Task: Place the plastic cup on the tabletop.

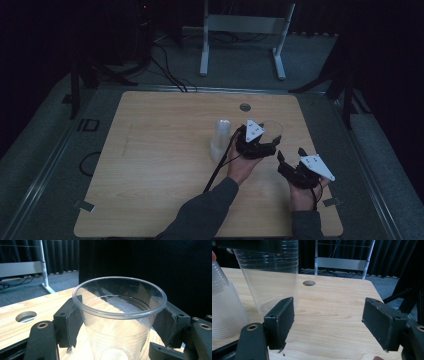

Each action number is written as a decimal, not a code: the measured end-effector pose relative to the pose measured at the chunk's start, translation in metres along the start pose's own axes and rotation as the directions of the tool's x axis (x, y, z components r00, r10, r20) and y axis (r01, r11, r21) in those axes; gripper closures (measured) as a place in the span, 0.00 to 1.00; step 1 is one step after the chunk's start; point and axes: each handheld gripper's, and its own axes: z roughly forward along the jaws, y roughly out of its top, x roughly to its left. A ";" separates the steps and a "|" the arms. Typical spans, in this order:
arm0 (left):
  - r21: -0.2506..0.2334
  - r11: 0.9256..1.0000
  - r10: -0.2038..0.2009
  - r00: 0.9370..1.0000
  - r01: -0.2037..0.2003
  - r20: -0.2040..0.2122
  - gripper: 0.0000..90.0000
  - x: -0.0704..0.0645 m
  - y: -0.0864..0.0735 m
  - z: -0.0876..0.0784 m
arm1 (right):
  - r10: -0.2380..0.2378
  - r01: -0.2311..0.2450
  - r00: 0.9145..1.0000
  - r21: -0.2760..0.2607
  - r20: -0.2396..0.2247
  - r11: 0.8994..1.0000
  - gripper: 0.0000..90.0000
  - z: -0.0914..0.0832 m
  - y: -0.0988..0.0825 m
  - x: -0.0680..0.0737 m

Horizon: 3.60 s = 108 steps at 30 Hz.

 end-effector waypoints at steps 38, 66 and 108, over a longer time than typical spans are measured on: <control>0.011 1.000 0.027 0.999 -0.027 -0.034 0.32 0.003 -0.029 -0.006 | 0.008 -0.008 1.000 -0.001 0.017 1.000 0.28 -0.001 -0.003 -0.001; 0.002 0.999 0.042 0.997 -0.041 -0.060 0.32 0.002 -0.048 -0.008 | 0.004 -0.004 1.000 -0.001 0.018 1.000 0.28 -0.002 -0.003 -0.001; 0.071 0.995 0.074 0.994 -0.069 -0.077 0.32 0.005 -0.076 -0.003 | 0.006 -0.006 1.000 -0.001 0.015 1.000 0.29 -0.001 -0.004 -0.001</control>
